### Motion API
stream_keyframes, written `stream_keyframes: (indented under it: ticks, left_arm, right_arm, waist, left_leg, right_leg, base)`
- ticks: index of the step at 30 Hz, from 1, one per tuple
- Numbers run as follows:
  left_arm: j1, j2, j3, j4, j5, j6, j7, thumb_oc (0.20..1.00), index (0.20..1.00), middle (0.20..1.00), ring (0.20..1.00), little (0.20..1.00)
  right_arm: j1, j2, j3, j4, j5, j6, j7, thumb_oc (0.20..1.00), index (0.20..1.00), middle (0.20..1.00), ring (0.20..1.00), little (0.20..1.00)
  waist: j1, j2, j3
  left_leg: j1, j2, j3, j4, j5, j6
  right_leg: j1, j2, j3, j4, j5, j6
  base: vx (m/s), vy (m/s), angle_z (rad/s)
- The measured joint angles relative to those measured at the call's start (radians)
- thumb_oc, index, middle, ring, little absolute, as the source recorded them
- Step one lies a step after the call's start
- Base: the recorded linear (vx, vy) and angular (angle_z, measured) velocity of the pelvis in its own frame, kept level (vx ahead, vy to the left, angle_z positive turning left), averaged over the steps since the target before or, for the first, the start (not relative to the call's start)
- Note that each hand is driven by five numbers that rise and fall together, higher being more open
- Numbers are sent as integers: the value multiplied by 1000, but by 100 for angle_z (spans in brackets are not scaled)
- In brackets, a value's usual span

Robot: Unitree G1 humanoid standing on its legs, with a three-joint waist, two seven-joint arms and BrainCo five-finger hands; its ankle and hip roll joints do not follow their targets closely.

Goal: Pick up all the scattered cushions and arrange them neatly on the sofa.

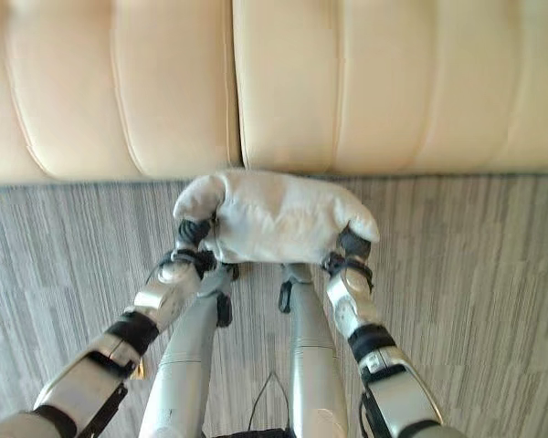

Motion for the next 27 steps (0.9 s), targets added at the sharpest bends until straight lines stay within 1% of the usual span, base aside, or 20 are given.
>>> stream_keyframes:
  ticks: [1, 2, 3, 4, 6, 7, 8, 9, 10, 12, 13, 14, 15, 16, 17, 18, 21, 24, 25, 27]
  left_arm:
    - [42, 2, 7, -16, 0, 1, -9, 200, 200, 200, 200, 200]
    - [77, 4, 10, -25, 0, 1, -12, 200, 200, 200, 200, 200]
    - [136, 8, 29, -51, 3, 7, -19, 200, 200, 200, 200, 200]
    - [163, 17, 29, -67, 5, 12, -23, 200, 200, 200, 200, 200]
    - [264, 35, 50, -137, 8, 34, -43, 200, 200, 200, 200, 200]
    - [311, 47, 73, -174, 9, 48, -56, 200, 200, 200, 200, 200]
    - [338, 42, 68, -183, 10, 51, -64, 200, 200, 200, 200, 200]
    - [381, 56, 74, -193, 11, 59, -74, 200, 200, 200, 200, 200]
    - [404, 54, 84, -225, 18, 74, -80, 200, 200, 200, 200, 200]
    - [456, 73, 108, -267, 48, 79, -97, 200, 200, 200, 200, 200]
    - [474, 76, 127, -299, 50, 103, -98, 200, 200, 200, 200, 200]
    - [501, 75, 141, -334, 51, 113, -99, 200, 200, 200, 200, 200]
    - [519, 80, 145, -351, 56, 113, -102, 200, 200, 200, 200, 200]
    - [530, 85, 146, -372, 72, 118, -102, 200, 200, 200, 200, 200]
    - [561, 81, 151, -400, 87, 125, -102, 200, 200, 200, 200, 200]
    - [590, 80, 154, -415, 87, 125, -102, 200, 200, 200, 200, 200]
    - [615, 59, 151, -415, 87, 128, -93, 200, 200, 200, 200, 200]
    - [626, 50, 145, -410, 86, 134, -79, 200, 200, 200, 200, 200]
    - [629, 44, 144, -409, 86, 136, -77, 200, 200, 200, 200, 200]
    - [622, 48, 145, -399, 86, 142, -64, 200, 200, 200, 200, 200]
  right_arm:
    - [37, 2, 1, -17, -25, 18, 14, 200, 200, 200, 200, 200]
    - [68, 5, 3, -31, -32, 32, 26, 200, 200, 200, 200, 200]
    - [101, 8, 6, -40, -49, 52, 44, 200, 200, 200, 200, 200]
    - [118, 8, 8, -49, -56, 65, 52, 200, 200, 200, 200, 200]
    - [179, 4, 20, -75, -88, 97, 84, 200, 200, 200, 200, 200]
    - [195, -1, 26, -86, -119, 124, 93, 200, 200, 200, 200, 200]
    - [215, -9, 37, -98, -142, 134, 99, 200, 200, 200, 200, 200]
    - [262, -21, 32, -119, -181, 151, 119, 200, 200, 200, 200, 200]
    - [281, -24, 34, -155, -201, 171, 124, 200, 200, 200, 200, 200]
    - [331, -26, 32, -201, -235, 180, 144, 200, 200, 200, 200, 200]
    - [349, -29, 25, -248, -255, 214, 148, 200, 200, 200, 200, 200]
    - [369, -34, 27, -289, -267, 225, 155, 200, 200, 200, 200, 200]
    - [385, -37, 27, -312, -280, 226, 161, 200, 200, 200, 200, 200]
    - [387, -37, 24, -327, -280, 236, 160, 200, 200, 200, 200, 200]
    - [424, -35, 22, -375, -285, 238, 159, 200, 200, 200, 200, 200]
    - [465, -31, 21, -409, -290, 233, 159, 200, 200, 200, 200, 200]
    - [500, -32, 26, -430, -298, 235, 156, 200, 200, 200, 200, 200]
    - [511, -39, 32, -426, -299, 236, 152, 200, 200, 200, 200, 200]
    - [511, -36, 38, -418, -300, 236, 149, 200, 200, 200, 200, 200]
    - [514, -37, 39, -417, -300, 238, 146, 200, 200, 200, 200, 200]
  waist:
    - [8, 0, -3]
    - [10, 2, -15]
    - [14, 1, -49]
    - [15, 1, -63]
    - [18, 5, -87]
    - [20, 5, -90]
    - [21, 8, -105]
    - [22, 14, -152]
    - [26, 14, -159]
    - [32, 16, -200]
    - [33, 16, -201]
    - [32, 16, -204]
    - [32, 20, -228]
    - [32, 21, -236]
    - [35, 22, -259]
    - [35, 21, -301]
    - [43, 26, -340]
    - [51, 27, -341]
    - [58, 21, -336]
    - [67, 9, -315]
  left_leg:
    - [70, 4, 0, -33, 2, -2]
    - [112, 6, 0, -56, 1, -2]
    - [158, 10, 0, -90, 5, -7]
    - [183, 14, 0, -106, 7, -9]
    - [311, 18, -1, -181, 20, -18]
    - [377, 20, 0, -215, 24, -20]
    - [402, 20, 1, -229, 25, -22]
    - [419, 22, -1, -245, 24, -22]
    - [448, 23, 0, -263, 27, -25]
    - [485, 30, -1, -283, 30, -30]
    - [506, 31, -1, -285, 29, -31]
    - [528, 32, -1, -285, 28, -34]
    - [540, 34, -1, -285, 27, -34]
    - [559, 36, -2, -285, 17, -47]
    - [586, 40, -5, -292, -1, -62]
    - [584, 43, -5, -292, -2, -60]
    - [589, 50, -25, -292, -3, -62]
    - [582, 60, -33, -246, -5, -70]
    - [544, 65, -33, -170, -19, -88]
    - [494, 64, -33, -48, -37, -105]
  right_leg:
    - [70, 8, 0, -36, 3, 0]
    - [112, 14, -1, -60, 3, 0]
    - [158, 22, -3, -95, 9, 1]
    - [187, 26, -7, -118, 13, 2]
    - [319, 39, -20, -204, 32, 2]
    - [386, 45, -20, -242, 38, 4]
    - [415, 48, -21, -263, 40, 4]
    - [437, 52, -22, -287, 41, 5]
    - [467, 56, -24, -308, 48, 4]
    - [502, 63, -24, -322, 49, 5]
    - [523, 65, -25, -323, 46, 6]
    - [543, 67, -24, -323, 44, 8]
    - [557, 68, -24, -323, 40, 12]
    - [576, 69, -24, -323, 32, 12]
    - [605, 73, -23, -323, 18, 14]
    - [604, 78, -22, -325, 9, 19]
    - [617, 86, -29, -323, 4, 13]
    - [627, 98, -34, -322, -4, 0]
    - [625, 103, -33, -316, -25, -28]
    - [639, 94, -33, -318, -21, -36]
  base:
    - [90, -23, -11]
    - [212, -43, -12]
    - [165, -37, -7]
    - [238, -35, -5]
    - [154, -38, -3]
    - [101, -36, -3]
    - [111, -22, -3]
    - [140, -38, 2]
    - [78, -27, -1]
    - [121, -71, -2]
    - [129, -88, -1]
    - [92, -71, 0]
    - [118, -104, 1]
    - [96, -79, 3]
    - [102, -166, 2]
    - [76, -134, 2]
    - [64, -188, 9]
    - [-4, -189, 12]
    - [-39, -100, 11]
    - [-44, -131, 15]
